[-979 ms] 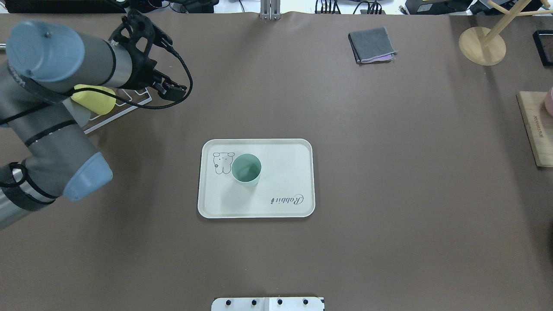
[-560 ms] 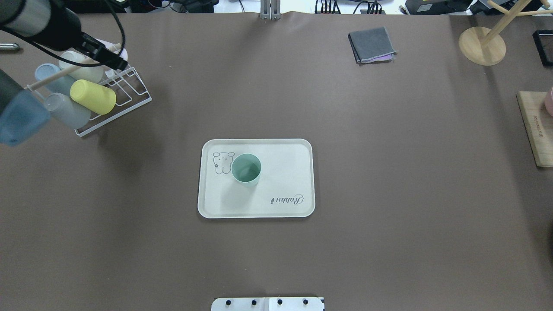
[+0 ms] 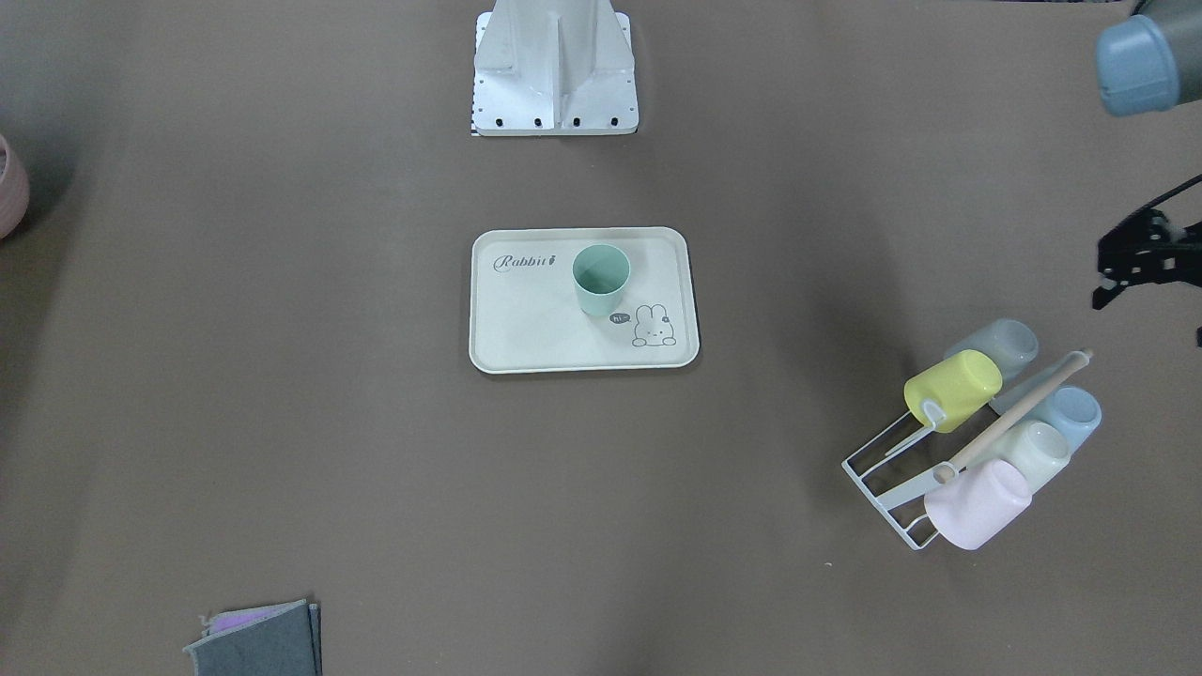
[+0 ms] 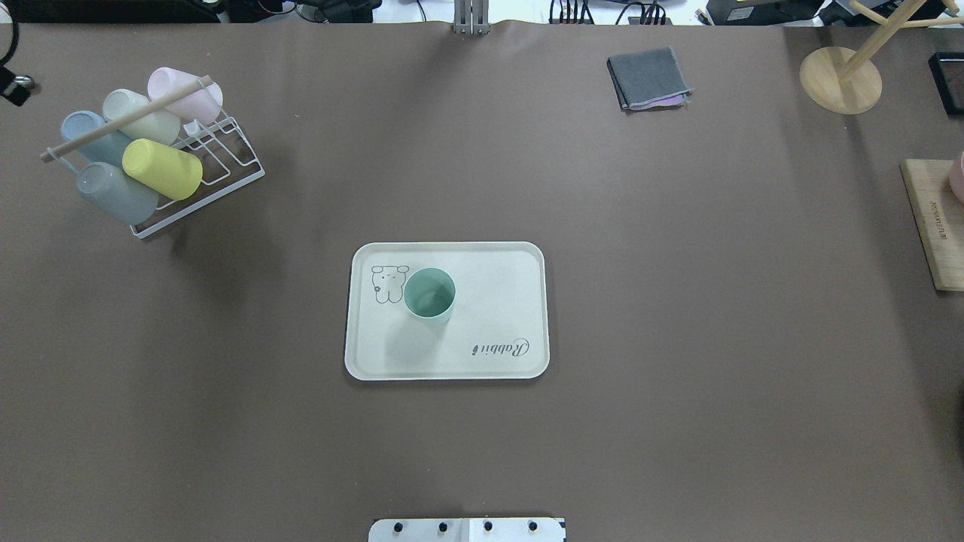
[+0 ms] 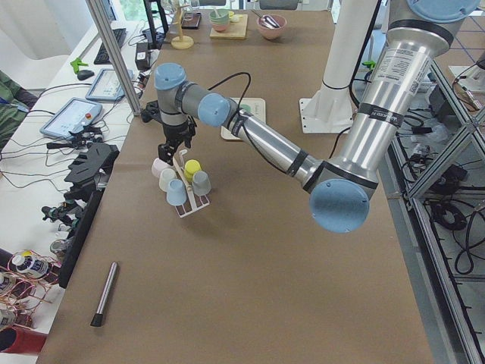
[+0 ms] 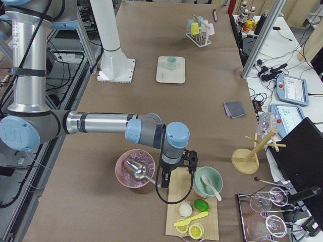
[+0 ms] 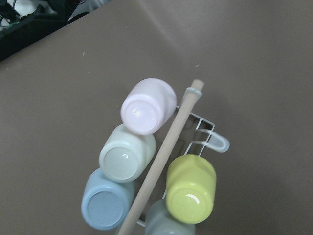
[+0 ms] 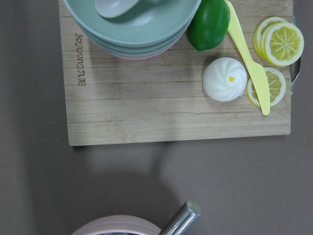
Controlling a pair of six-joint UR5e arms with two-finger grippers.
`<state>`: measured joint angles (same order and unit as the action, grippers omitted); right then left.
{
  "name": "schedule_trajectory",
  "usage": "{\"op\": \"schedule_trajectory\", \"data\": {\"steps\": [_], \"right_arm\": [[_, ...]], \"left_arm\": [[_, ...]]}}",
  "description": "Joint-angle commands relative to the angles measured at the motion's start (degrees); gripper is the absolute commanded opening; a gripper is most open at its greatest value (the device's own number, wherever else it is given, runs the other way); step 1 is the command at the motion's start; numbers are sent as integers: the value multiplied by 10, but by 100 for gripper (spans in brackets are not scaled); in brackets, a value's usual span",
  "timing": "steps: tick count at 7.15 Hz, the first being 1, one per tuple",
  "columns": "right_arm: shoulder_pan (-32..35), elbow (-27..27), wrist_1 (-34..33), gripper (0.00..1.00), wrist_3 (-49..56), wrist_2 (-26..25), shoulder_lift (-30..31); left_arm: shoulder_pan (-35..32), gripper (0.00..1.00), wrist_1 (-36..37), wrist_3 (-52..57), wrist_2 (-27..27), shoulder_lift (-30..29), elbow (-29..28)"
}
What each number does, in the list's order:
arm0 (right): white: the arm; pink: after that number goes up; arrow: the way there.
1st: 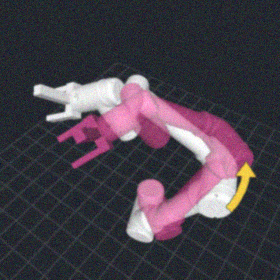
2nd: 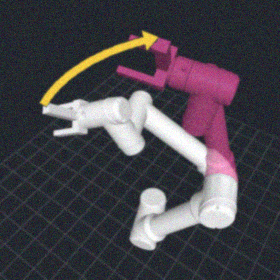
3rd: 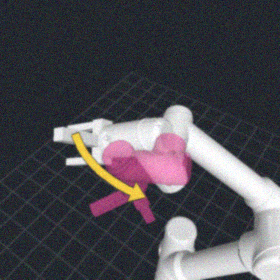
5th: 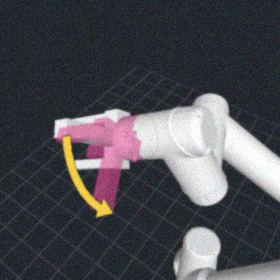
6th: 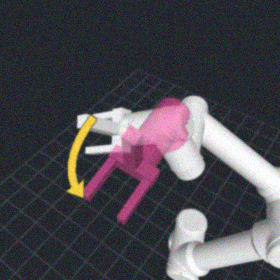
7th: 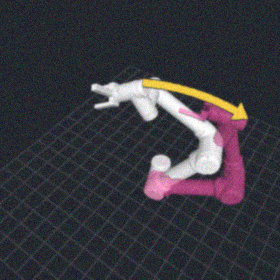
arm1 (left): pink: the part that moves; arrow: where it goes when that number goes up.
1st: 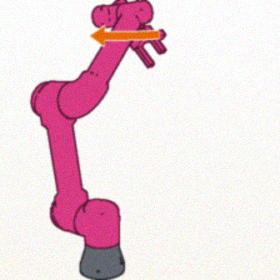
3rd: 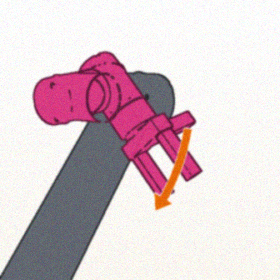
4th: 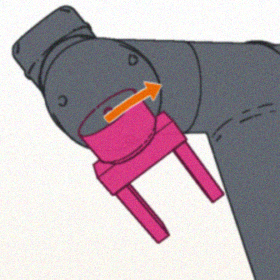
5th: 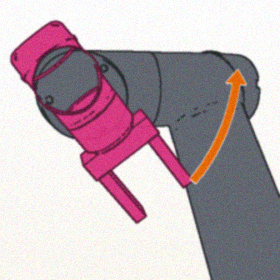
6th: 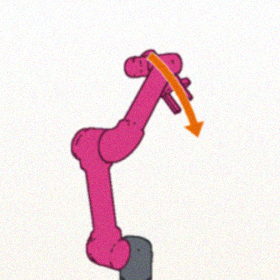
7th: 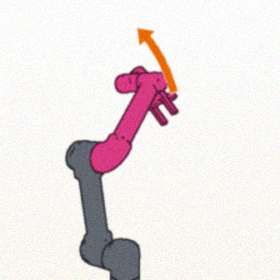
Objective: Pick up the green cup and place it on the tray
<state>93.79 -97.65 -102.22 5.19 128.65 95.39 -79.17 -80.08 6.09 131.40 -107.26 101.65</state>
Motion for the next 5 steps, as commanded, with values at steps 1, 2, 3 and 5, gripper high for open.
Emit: {"op": "schedule_trajectory", "data": {"steps": [1,2,3,5], "right_arm": [[0,0,0,100,1,0,0],[0,0,0,100,0,-1,0],[0,1,0,100,1,0,0],[0,1,1,100,1,0,0]], "left_arm": [[-69,99,5,124,2,100,-12],[-94,99,2,171,4,136,-22],[-110,99,-5,172,8,164,-44],[-108,99,-16,148,8,188,-47]]}}
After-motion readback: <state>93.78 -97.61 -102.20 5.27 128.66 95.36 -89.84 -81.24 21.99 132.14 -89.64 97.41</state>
